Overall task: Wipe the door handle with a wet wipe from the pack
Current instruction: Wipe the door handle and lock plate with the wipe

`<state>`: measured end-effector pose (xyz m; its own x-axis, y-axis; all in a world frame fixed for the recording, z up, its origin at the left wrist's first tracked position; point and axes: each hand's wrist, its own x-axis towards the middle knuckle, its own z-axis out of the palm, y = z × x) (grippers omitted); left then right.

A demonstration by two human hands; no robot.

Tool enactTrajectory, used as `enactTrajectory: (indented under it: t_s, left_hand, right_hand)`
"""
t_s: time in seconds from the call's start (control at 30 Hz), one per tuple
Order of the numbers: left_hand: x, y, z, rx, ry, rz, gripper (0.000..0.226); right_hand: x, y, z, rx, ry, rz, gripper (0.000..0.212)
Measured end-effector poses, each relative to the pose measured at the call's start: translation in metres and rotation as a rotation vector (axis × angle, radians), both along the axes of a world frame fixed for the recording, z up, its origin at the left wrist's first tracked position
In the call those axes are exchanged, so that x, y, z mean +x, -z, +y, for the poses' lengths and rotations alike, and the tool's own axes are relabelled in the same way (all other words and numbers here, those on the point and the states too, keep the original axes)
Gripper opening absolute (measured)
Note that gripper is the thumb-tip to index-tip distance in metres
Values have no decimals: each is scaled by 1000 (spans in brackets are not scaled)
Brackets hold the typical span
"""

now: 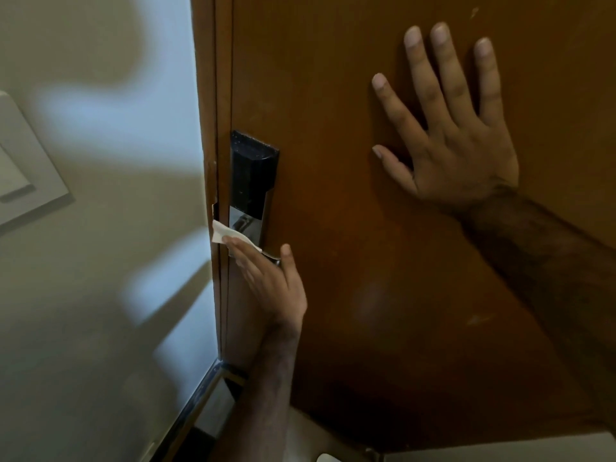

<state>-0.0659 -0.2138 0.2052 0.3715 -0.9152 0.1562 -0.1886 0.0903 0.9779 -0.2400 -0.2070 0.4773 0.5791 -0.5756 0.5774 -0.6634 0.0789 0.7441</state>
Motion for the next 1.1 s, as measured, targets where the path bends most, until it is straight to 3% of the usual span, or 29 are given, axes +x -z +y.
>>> enactTrajectory:
  t_s: [0.2,0.4,0.73,0.83,0.93,1.1]
  left_hand:
    - [-23,9,45,3,78,-245,90]
    - [33,8,1,-36,34,-367,88]
    - [61,47,25,-321,199,-1038,87]
    - [78,40,10,-278,187,-1021,89]
    - [78,30,1,-159,132,-841,91]
    - [16,38,33,-73,122,-659,98]
  right_hand:
    - [0,0,0,10,-4,-3,76]
    - [0,0,0,11,-6,-6,76]
    - [-1,0,-1,31,-14,-31,76]
    - [-1,1,-2,36,-13,-32,76]
    - [-1,1,-2,37,-23,-35,76]
    - [-1,2,-2,42,-25,-48,76]
